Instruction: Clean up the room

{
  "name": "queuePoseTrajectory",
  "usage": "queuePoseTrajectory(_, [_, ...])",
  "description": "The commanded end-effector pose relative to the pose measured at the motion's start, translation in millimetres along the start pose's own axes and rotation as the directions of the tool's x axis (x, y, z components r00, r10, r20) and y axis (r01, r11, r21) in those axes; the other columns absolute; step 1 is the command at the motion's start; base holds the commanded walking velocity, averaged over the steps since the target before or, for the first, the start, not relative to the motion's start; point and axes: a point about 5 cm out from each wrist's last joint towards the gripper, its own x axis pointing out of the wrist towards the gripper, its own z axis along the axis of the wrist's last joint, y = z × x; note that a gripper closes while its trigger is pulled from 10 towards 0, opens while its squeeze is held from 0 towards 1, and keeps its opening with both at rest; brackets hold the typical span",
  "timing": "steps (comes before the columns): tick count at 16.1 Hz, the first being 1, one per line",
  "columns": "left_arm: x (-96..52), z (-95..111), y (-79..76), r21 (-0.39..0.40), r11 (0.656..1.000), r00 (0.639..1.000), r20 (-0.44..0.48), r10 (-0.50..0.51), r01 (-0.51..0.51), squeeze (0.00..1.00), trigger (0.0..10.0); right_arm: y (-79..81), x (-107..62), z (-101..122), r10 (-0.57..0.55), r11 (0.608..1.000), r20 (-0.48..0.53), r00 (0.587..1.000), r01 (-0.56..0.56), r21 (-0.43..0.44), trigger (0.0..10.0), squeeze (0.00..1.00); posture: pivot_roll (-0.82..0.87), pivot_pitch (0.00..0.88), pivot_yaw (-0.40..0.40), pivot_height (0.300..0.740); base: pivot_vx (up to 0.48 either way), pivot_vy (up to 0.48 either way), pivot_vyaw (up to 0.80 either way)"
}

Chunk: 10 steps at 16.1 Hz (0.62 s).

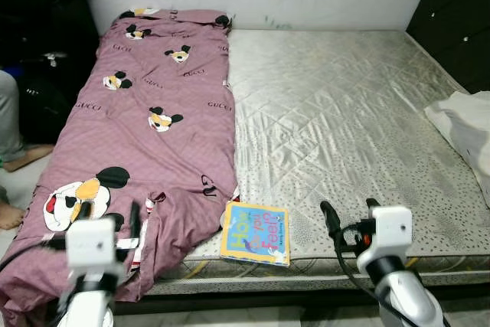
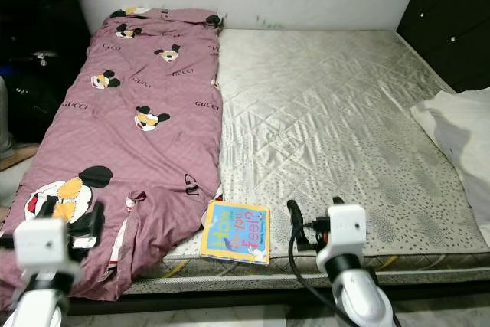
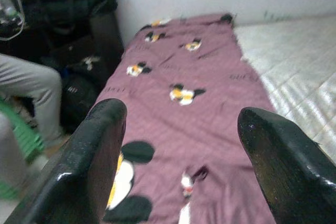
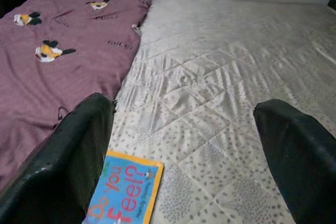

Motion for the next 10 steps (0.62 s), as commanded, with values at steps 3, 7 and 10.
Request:
queuePoseTrajectory(3, [2.9, -6, -3.0, -0.034, 0.999, 0.999, -0.035, -0.008, 0.006, 0.0, 10.0, -4.9, 11.7, 10, -0.029, 1.0, 0.018, 0.999, 0.029, 0.007, 10.0, 0.0, 0.04, 0.029, -0.024, 0.74, 0.0, 0.0, -0.78])
queuePoseTrajectory(7, [4.1, -9, -3.3, -0.049, 0.999, 0.999, -0.053, 0.006, -0.009, 0.0, 10.0, -1.3, 16.3, 11, -0.016, 1.0, 0.019, 1.0, 0.016, 0.006, 10.0, 0.0, 0.04, 0.029, -0.026, 0.74, 0.0, 0.0, -0.69])
queuePoseTrajectory(10, [5.4, -10, -4.0, -0.055, 0.999, 0.998, -0.058, -0.006, 0.003, 0.0, 10.0, 0.6, 18.8, 11, -0.016, 1.0, 0.019, 1.0, 0.015, 0.013, 10.0, 0.0, 0.04, 0.038, -0.023, 0.74, 0.0, 0.0, 0.0])
